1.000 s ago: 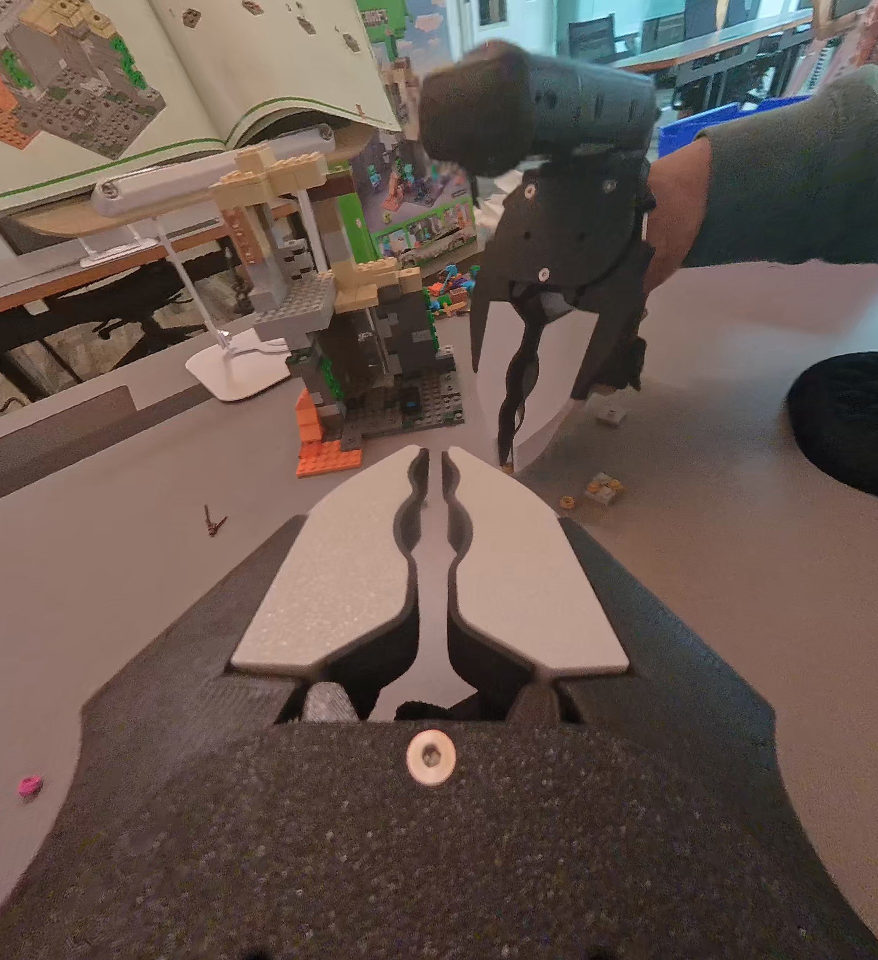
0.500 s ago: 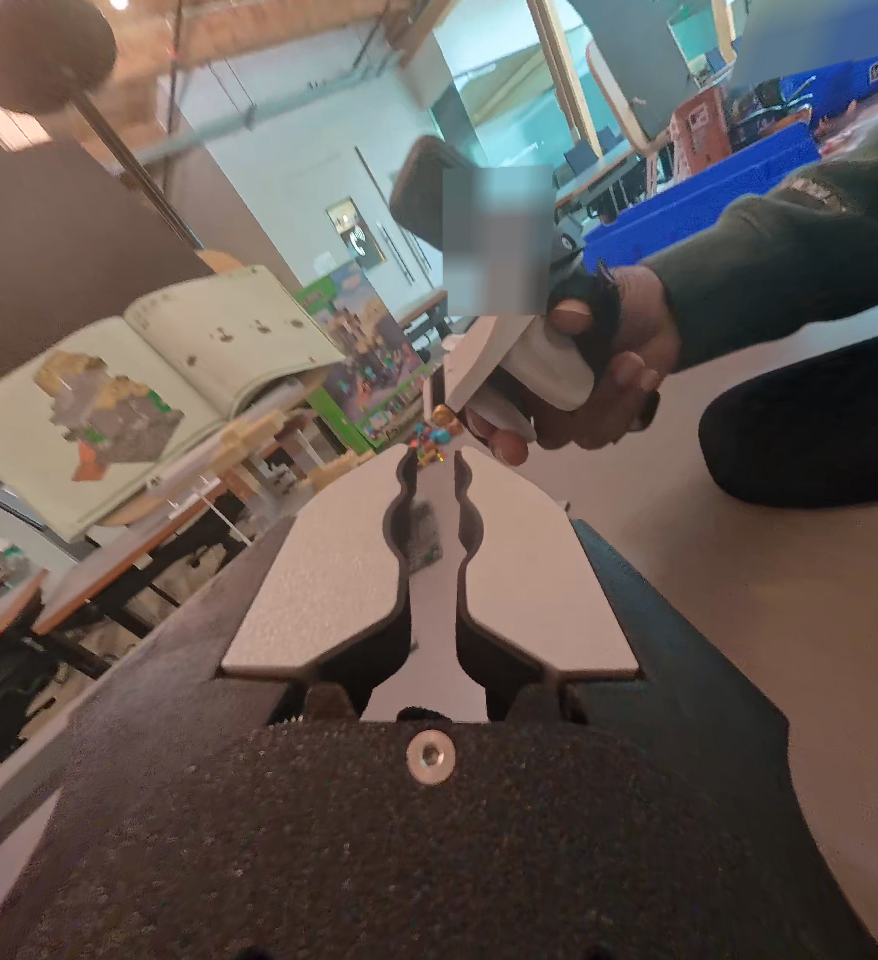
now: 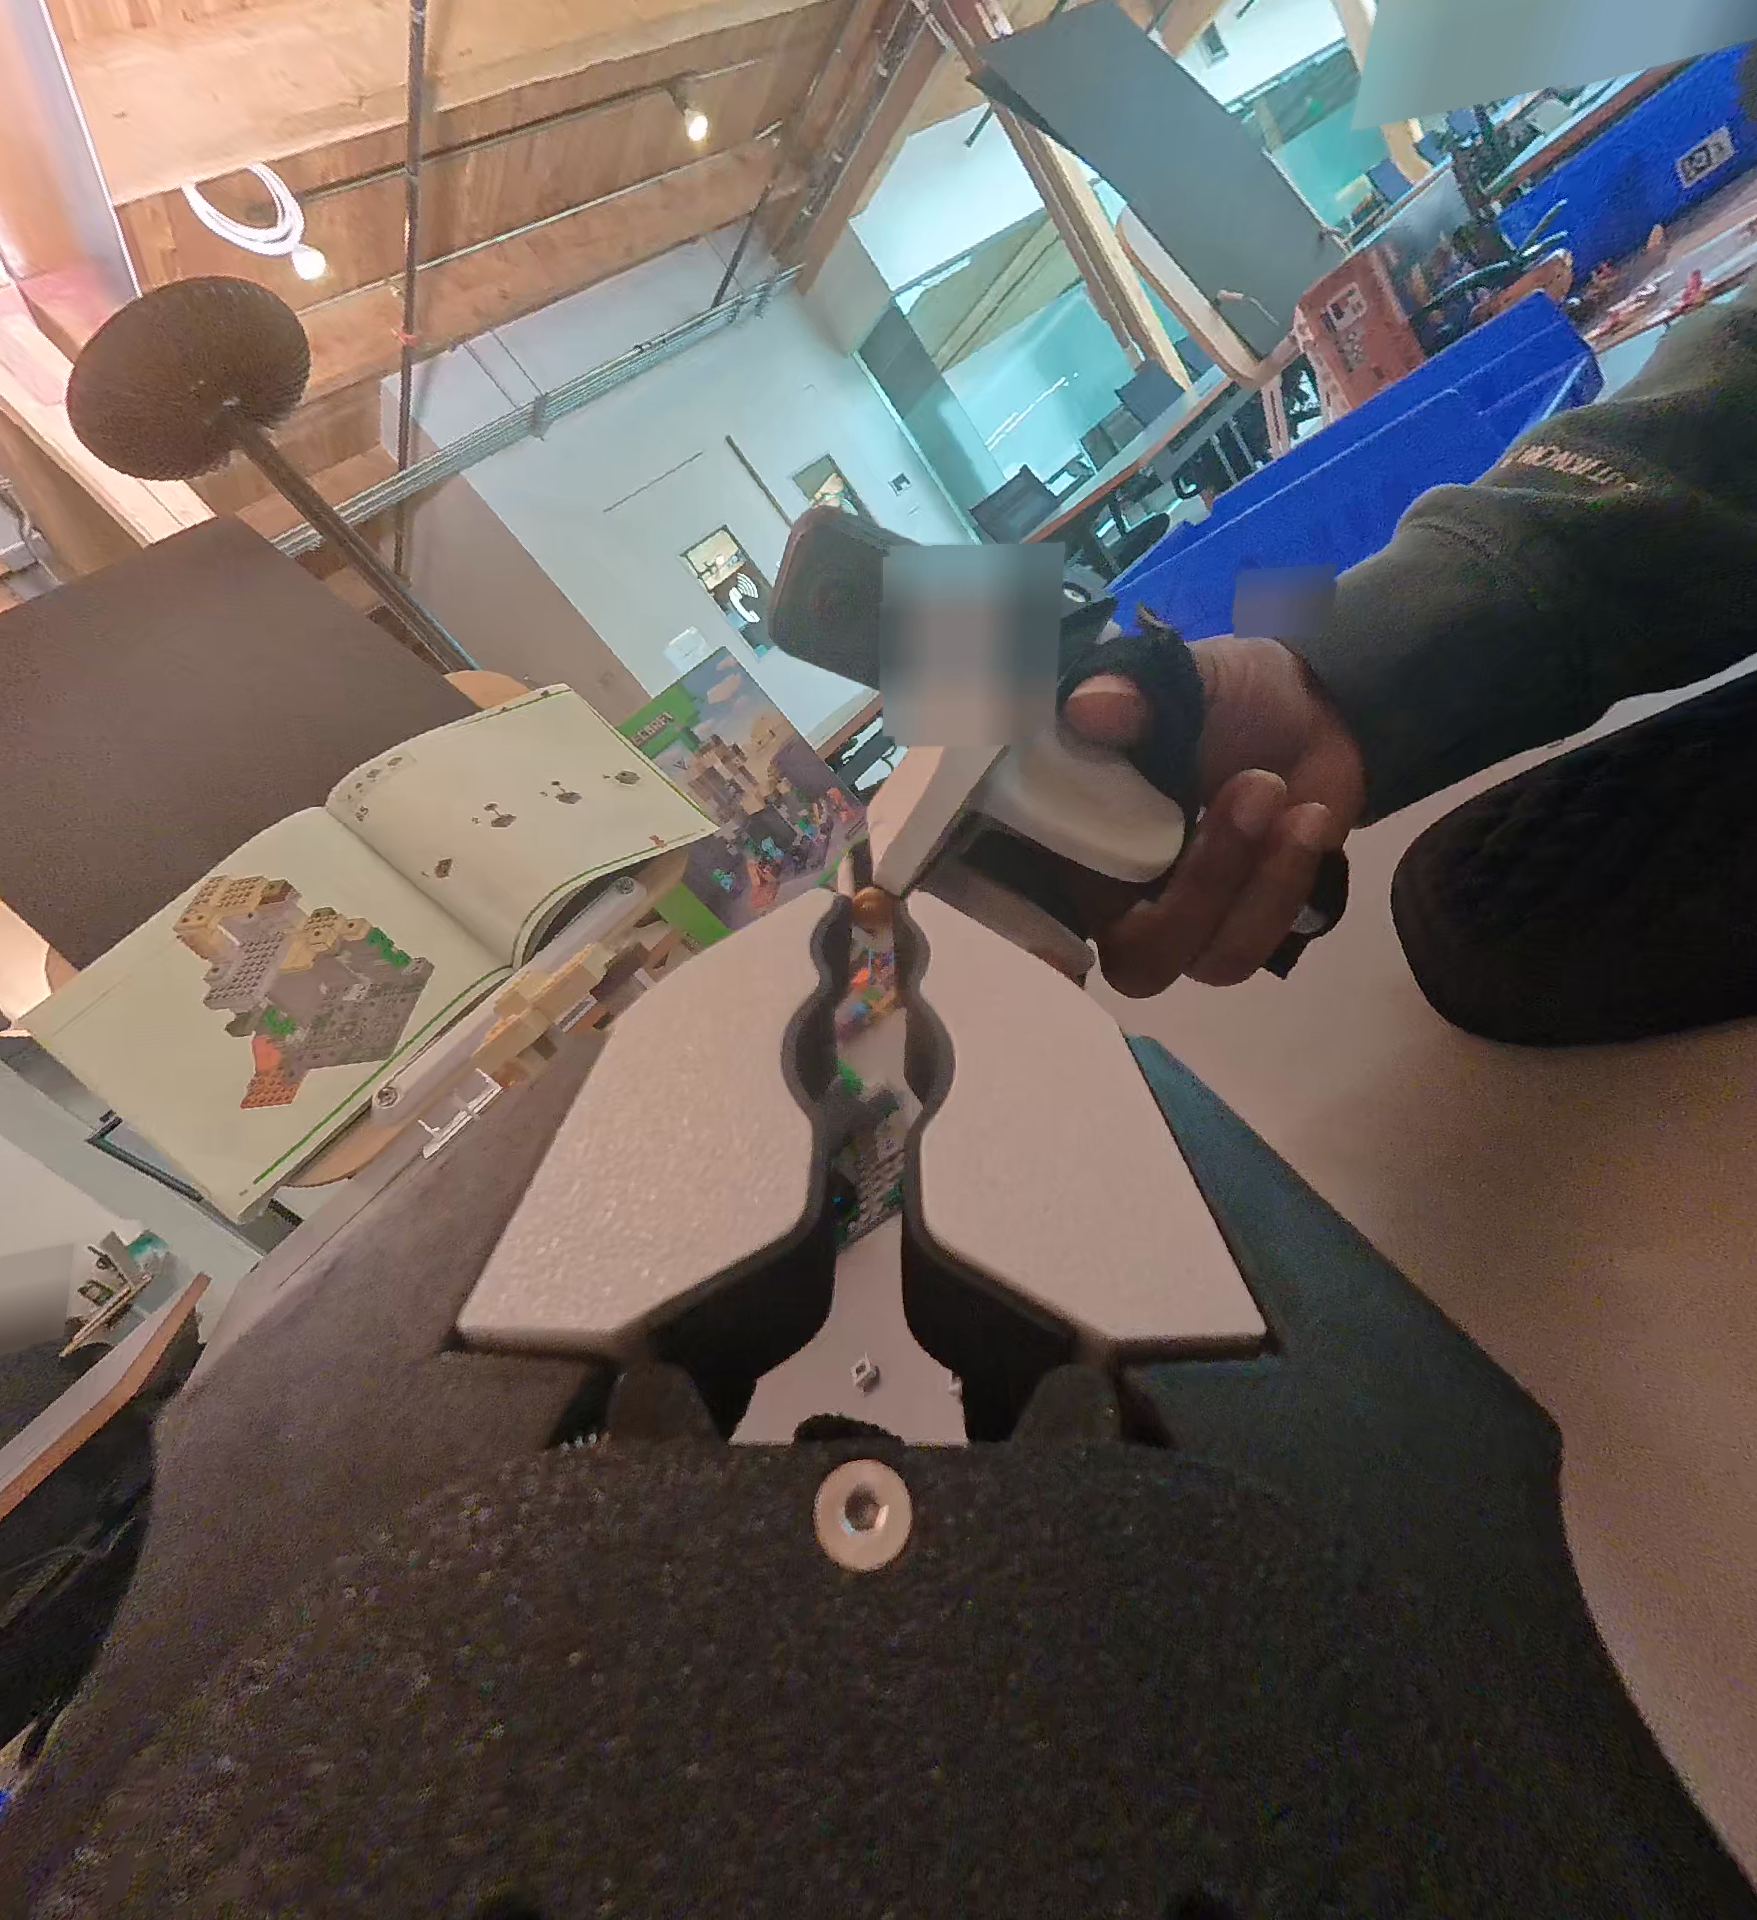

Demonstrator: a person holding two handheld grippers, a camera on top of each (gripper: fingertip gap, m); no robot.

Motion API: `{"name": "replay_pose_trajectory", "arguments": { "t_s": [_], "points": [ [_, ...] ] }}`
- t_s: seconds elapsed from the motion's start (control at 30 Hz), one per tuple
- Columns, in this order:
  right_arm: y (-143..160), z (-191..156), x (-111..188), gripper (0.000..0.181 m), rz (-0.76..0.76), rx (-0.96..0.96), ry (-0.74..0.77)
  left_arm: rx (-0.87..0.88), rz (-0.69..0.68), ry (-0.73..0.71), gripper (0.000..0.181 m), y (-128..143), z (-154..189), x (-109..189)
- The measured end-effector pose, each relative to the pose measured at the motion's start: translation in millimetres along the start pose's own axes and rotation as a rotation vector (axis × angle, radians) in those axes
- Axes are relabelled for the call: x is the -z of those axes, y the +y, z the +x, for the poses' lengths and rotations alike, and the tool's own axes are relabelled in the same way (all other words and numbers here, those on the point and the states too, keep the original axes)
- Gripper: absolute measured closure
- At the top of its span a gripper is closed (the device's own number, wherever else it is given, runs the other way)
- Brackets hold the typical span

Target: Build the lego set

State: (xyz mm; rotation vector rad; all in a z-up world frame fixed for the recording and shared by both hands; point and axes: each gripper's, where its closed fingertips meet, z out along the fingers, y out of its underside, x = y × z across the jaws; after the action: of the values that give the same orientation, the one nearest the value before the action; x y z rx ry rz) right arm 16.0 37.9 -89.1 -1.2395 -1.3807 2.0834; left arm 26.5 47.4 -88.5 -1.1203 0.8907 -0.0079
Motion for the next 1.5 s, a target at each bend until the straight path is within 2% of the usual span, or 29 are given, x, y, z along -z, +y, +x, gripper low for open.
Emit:
{"name": "replay_pose_trajectory", "arguments": {
  "t_s": [0.27, 0.43, 0.53, 1.07, 1.2, 1.33, 1.5],
  "points": [
    [12, 4, 11, 0.176, -0.086, -0.019, 0.026, -0.022, -0.061, 0.113, 0.174, 10, 9, 0],
    [19, 21, 14, 0.170, -0.177, 0.045, 0.243, -0.032, -0.221, 0.228, 0.174, 33, 21, -4],
    [25, 31, 16, 0.170, -0.194, 0.030, 0.334, -0.040, -0.277, 0.245, 0.174, 39, 24, -8],
    [33, 35, 30, 0.177, -0.194, 0.044, 0.371, -0.027, -0.313, 0.280, 0.174, 47, 30, -14],
    [37, 41, 37, 0.181, -0.227, 0.064, 0.438, -0.021, -0.321, 0.286, 0.174, 48, 31, -15],
    [33, 33, 37, 0.177, -0.209, 0.063, 0.442, -0.025, -0.341, 0.291, 0.174, 51, 32, -16],
    [34, 34, 36, 0.177, -0.211, 0.020, 0.534, -0.034, -0.362, 0.292, 0.174, 55, 34, -18]
  ]
}}
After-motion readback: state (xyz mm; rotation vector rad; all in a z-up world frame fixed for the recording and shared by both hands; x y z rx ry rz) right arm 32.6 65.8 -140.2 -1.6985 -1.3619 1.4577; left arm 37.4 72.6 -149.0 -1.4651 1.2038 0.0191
